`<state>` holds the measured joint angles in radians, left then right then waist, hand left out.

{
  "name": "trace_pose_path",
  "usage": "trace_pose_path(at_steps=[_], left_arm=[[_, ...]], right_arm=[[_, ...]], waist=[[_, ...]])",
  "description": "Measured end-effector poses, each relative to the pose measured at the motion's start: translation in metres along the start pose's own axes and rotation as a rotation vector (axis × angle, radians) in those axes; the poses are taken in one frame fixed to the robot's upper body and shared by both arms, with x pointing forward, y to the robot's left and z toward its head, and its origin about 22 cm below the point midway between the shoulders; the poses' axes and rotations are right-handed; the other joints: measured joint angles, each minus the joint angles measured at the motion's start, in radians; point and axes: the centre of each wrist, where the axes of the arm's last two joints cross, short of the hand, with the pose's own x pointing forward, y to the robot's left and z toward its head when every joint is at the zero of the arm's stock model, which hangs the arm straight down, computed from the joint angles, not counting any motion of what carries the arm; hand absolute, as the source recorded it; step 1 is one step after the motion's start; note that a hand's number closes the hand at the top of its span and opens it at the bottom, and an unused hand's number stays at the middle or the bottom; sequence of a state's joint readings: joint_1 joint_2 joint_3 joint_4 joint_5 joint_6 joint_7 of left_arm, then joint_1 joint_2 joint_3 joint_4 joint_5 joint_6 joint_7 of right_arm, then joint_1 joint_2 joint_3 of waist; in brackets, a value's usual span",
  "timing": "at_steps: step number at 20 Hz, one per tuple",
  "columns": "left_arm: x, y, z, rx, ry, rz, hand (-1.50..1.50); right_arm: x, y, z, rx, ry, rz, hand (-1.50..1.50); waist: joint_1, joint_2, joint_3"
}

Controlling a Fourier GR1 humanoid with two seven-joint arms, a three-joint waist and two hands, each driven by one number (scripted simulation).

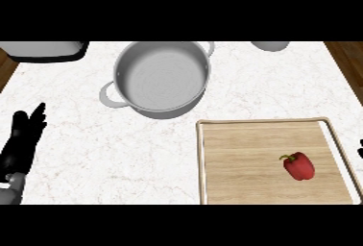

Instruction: Pick the bell pepper from the tray and place it in the pot

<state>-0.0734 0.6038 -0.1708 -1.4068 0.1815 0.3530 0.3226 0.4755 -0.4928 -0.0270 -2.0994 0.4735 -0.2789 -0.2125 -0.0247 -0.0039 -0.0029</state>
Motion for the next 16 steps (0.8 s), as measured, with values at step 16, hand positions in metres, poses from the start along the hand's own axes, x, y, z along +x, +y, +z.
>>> trace_pose_path(at_steps=[16], left_arm=[[0.003, -0.013, -0.003, -0.016, -0.015, -0.008, 0.0]], right_arm=[[0.051, -0.018, -0.005, 0.505, 0.32, 0.243, -1.5]], waist=[[0.022, 0.005, 0.001]])
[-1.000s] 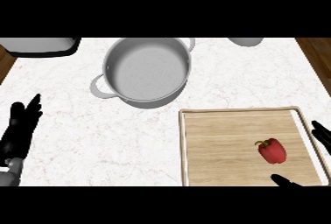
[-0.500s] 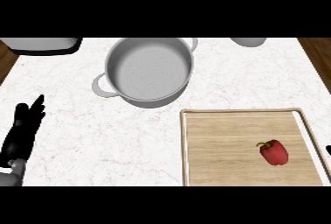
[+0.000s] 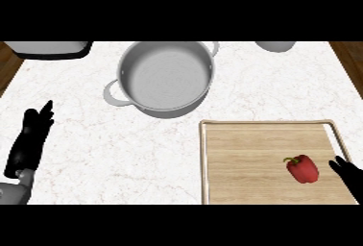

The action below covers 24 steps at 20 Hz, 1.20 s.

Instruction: Pick the bell pepper from the tray and place it in the pot

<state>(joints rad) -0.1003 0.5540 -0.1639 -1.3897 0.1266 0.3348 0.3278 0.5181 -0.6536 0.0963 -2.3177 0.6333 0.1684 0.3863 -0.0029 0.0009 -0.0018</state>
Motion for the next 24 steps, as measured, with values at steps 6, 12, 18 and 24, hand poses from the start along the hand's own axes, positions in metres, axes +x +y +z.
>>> trace_pose_path(at_steps=[6, 12, 18, 24], left_arm=[[0.008, 0.007, 0.003, -0.005, 0.005, 0.005, 0.0], [0.001, 0.005, 0.003, -0.009, 0.009, 0.005, 0.0], [0.004, 0.006, -0.004, -0.002, 0.001, 0.001, 0.0], [0.006, 0.001, -0.001, -0.004, 0.002, 0.002, 0.0]], right_arm=[[0.014, 0.005, -0.016, 0.006, 0.049, 0.021, -1.5], [0.014, 0.017, -0.034, 0.013, 0.074, 0.049, -1.5], [0.01, 0.031, -0.057, 0.014, 0.075, 0.057, -1.5], [0.01, 0.042, -0.075, -0.001, 0.079, 0.083, -1.5]], waist=[[0.004, -0.001, 0.001], [0.004, -0.001, 0.002], [0.002, -0.001, 0.002], [0.003, -0.001, 0.002]])
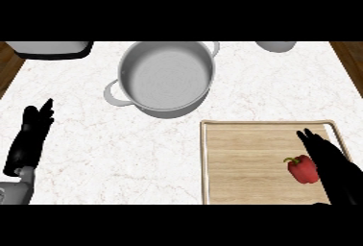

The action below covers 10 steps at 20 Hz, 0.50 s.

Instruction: Pick the bell pepper from the tray and place it in the pot

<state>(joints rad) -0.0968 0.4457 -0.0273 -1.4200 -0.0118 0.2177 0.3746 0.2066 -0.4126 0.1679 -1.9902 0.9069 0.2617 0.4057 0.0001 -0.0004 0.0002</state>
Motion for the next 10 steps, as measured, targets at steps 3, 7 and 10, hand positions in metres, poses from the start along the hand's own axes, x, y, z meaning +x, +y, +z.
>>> trace_pose_path(at_steps=[3, 7, 10], left_arm=[[0.002, 0.003, -0.002, 0.001, -0.003, -0.002, 0.0], [-0.003, 0.001, -0.001, 0.0, 0.003, 0.006, 0.0], [-0.003, 0.001, 0.001, 0.001, 0.001, 0.001, 0.0]], right_arm=[[-0.003, 0.003, -0.005, 0.014, 0.023, 0.01, -1.5], [-0.013, 0.01, -0.014, 0.041, 0.046, 0.009, -1.5], [-0.01, 0.011, -0.019, 0.052, 0.052, 0.01, -1.5]], waist=[[-0.001, 0.0, 0.0], [-0.001, 0.0, 0.0], [-0.001, 0.0, 0.0]])
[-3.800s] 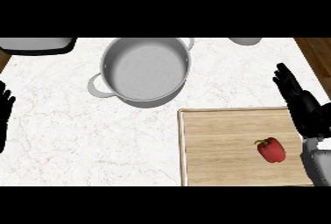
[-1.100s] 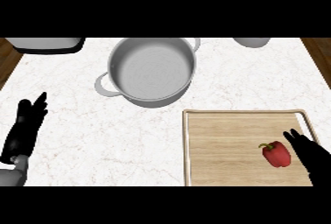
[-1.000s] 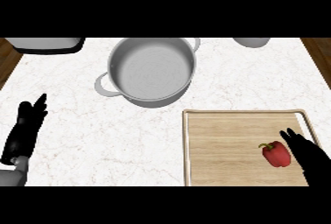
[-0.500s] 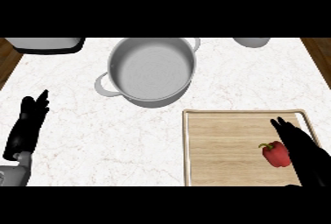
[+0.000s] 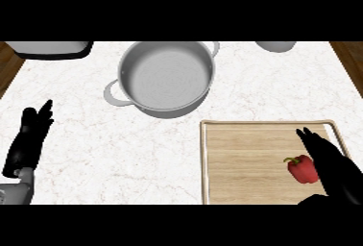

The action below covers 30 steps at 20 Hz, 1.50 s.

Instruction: Pick the bell pepper from the tray and place it in the pot

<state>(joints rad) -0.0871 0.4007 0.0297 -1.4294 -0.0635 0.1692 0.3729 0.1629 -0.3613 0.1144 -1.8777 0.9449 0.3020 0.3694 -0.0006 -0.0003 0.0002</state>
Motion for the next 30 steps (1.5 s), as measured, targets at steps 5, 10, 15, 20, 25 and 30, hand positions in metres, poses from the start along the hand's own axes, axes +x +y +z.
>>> trace_pose_path(at_steps=[5, 10, 15, 20, 25, 30], left_arm=[[-0.001, 0.001, 0.011, -0.001, 0.0, 0.0, 0.0], [-0.001, 0.001, 0.001, -0.003, 0.006, 0.003, 0.0], [0.001, 0.005, 0.002, -0.004, -0.004, -0.003, 0.0], [-0.003, 0.002, 0.002, -0.002, -0.003, -0.001, 0.0], [0.003, 0.006, -0.003, -0.001, 0.002, 0.004, 0.0], [0.005, 0.009, 0.001, -0.004, 0.007, 0.003, 0.0]], right_arm=[[0.002, 0.013, -0.003, 0.025, 0.007, -0.015, -1.5], [-0.005, 0.015, -0.011, 0.032, 0.004, -0.03, -1.5], [-0.011, 0.024, -0.024, 0.035, 0.004, -0.034, -1.5], [-0.013, 0.028, -0.026, 0.028, -0.028, -0.04, 1.5], [-0.02, 0.026, -0.03, -0.043, -0.079, 0.011, 1.5], [-0.012, 0.029, -0.025, -0.127, -0.109, 0.056, 1.5]], waist=[[0.001, 0.0, 0.0], [-0.001, 0.0, 0.0], [0.0, -0.002, -0.004], [0.0, -0.005, -0.01], [-0.002, -0.006, -0.01], [-0.003, -0.006, -0.01]])
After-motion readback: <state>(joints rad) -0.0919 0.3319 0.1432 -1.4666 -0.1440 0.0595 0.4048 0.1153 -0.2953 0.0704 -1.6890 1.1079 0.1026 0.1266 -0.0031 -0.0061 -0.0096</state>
